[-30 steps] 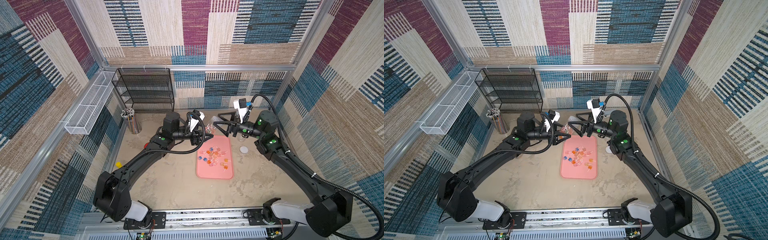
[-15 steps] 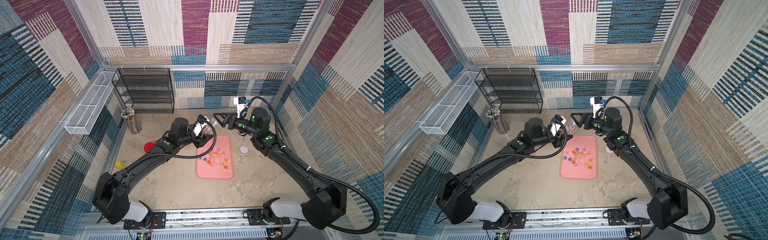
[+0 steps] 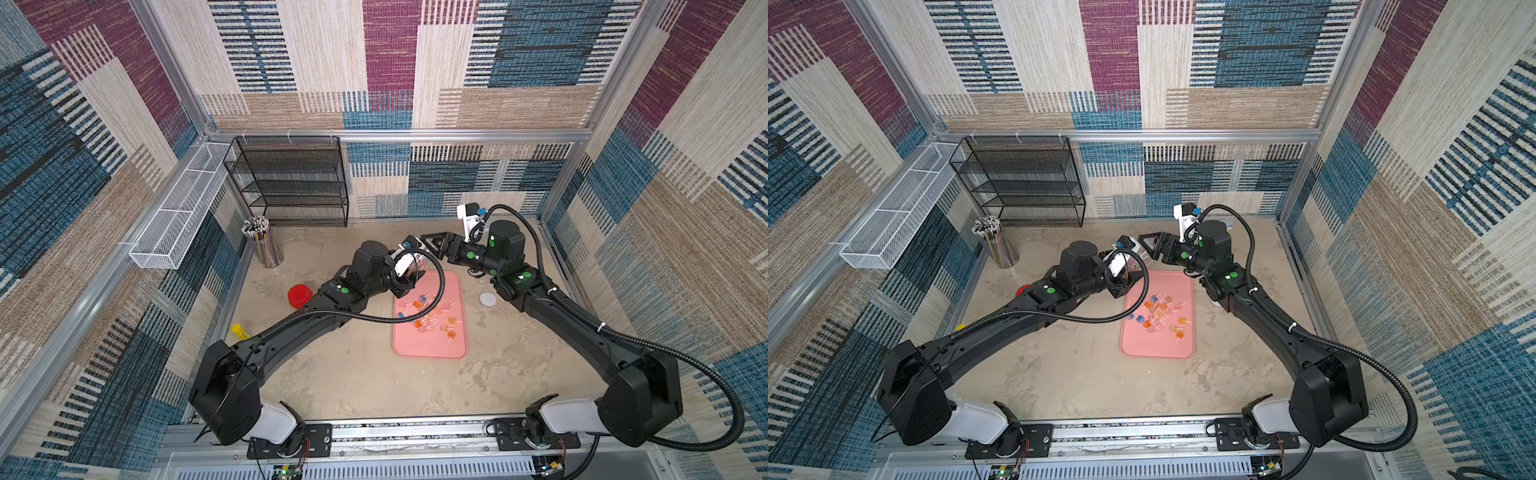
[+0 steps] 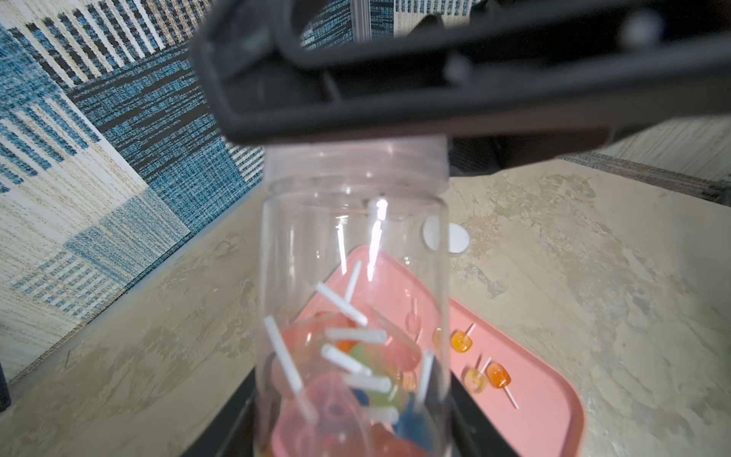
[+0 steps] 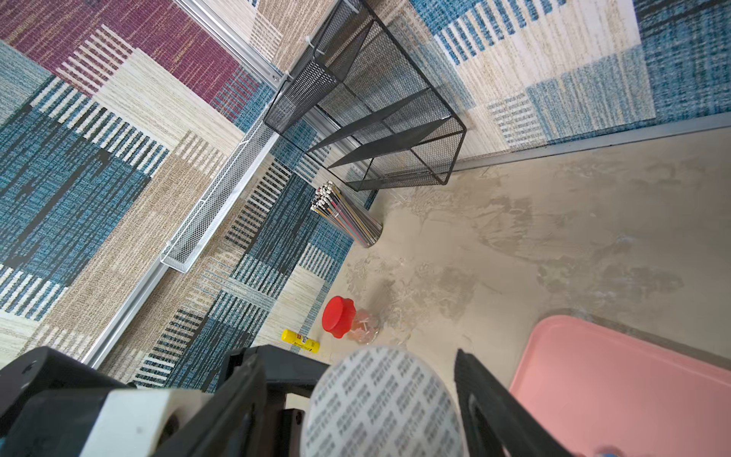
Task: Pour the candies out of the jar
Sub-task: Unscrew the lid from the jar.
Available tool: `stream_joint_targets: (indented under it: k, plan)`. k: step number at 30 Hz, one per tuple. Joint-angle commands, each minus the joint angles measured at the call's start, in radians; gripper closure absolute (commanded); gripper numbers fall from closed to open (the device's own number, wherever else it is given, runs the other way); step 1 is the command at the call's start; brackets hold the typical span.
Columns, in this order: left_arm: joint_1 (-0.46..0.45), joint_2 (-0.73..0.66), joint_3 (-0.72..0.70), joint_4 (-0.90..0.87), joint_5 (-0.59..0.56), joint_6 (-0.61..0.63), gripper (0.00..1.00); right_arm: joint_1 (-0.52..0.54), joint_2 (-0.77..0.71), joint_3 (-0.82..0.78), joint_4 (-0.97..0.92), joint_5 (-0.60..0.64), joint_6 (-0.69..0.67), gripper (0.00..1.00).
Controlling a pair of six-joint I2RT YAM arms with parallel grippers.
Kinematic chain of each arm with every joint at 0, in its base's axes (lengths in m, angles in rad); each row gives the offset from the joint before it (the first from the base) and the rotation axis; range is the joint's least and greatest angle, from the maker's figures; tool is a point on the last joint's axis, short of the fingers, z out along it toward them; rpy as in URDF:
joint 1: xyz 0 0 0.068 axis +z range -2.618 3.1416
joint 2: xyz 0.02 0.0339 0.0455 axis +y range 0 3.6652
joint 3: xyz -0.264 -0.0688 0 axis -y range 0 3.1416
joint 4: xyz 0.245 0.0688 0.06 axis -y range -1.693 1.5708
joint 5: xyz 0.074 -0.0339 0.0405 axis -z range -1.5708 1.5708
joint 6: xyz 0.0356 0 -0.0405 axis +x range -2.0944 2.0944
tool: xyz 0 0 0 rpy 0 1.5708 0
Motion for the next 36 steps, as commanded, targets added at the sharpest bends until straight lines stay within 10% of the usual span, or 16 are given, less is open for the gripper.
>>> stream_joint_targets:
  k: [1,17,27,36]
  plan:
    - [-0.003,0.002,0.007,0.03,-0.029,0.03,1.0,0.002,0.001,-0.004,0.052,-0.017,0.018,0.31]
    - [0.005,-0.001,0.005,0.054,0.019,-0.012,1.0,0.002,-0.024,-0.032,0.097,-0.041,-0.009,0.55]
    - [0.186,0.014,0.037,0.14,0.769,-0.229,1.0,-0.006,-0.131,-0.056,0.218,-0.256,-0.253,0.63]
    - [0.19,0.042,0.062,0.167,0.911,-0.284,1.0,-0.007,-0.177,-0.1,0.241,-0.347,-0.322,0.65]
